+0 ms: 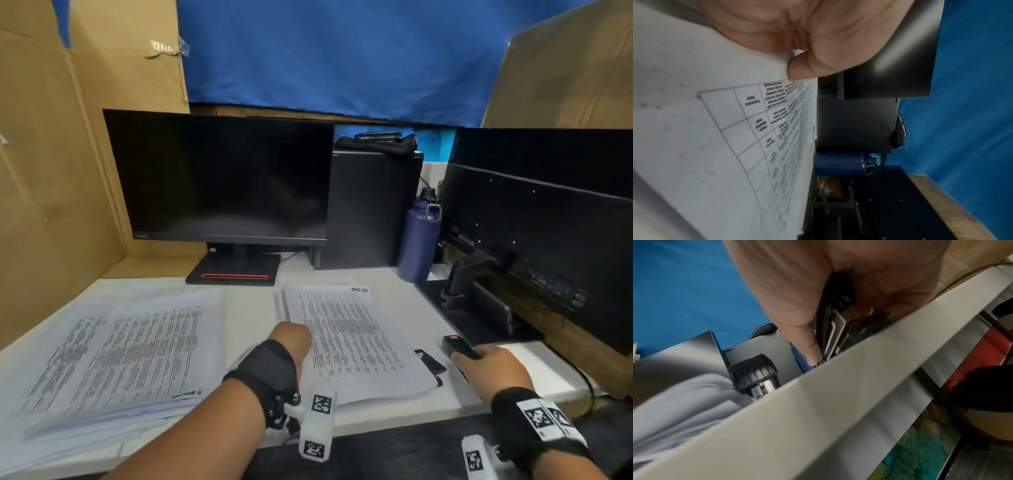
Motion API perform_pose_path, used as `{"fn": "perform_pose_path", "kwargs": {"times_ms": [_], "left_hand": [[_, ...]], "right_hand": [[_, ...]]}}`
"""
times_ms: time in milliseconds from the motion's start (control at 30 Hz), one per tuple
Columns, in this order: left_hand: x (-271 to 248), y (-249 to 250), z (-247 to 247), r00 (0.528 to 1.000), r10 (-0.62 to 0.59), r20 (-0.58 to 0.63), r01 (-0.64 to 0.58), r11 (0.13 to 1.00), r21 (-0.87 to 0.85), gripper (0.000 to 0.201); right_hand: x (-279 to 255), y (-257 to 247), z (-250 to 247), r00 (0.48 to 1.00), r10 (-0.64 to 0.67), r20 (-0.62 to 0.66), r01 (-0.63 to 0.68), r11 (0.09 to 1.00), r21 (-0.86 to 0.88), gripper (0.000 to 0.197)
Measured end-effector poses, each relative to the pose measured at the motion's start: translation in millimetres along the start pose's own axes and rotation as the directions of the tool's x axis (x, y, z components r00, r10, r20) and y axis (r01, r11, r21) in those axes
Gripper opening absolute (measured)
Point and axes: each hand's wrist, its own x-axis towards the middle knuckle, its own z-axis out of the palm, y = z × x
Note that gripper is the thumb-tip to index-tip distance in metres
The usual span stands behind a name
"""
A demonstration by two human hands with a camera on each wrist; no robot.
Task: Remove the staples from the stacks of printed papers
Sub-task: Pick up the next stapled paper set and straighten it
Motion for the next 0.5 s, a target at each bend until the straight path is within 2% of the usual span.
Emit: {"fn": "perform_pose_path", "kwargs": {"times_ms": [67,200,400,500], "left_hand": [[0.4,5.2,-3.1,1.0,0.026,0.008,-0.027,0.961,0.274,0.034],[12.2,9.6,-0.7,0.992,0.125,0.012,-0.118,0.894,0.432,0.03],[14.3,5.1,-3.0,0.996,0.048,-0.079,-0.007,0.893,0.45,0.031],[25.1,-5.6,-11.1,0.994,0.043,-0.096,-0.008,0.942,0.335,0.041]], "right_hand": [[1.5,0.1,0.4,1.0,0.006,0.01,-0.006,1.0,0.008,0.036],[3.5,-1.8,-1.9,1.0,0.008,0.019,-0.008,1.0,-0.001,0.037],[4.4,-4.3,-10.4,1.0,0.006,0.025,-0.007,1.0,0.012,0.047],[2.1,-3.9,-16.5,1.0,0.001,-0.011,-0.001,0.997,-0.08,0.057]]}}
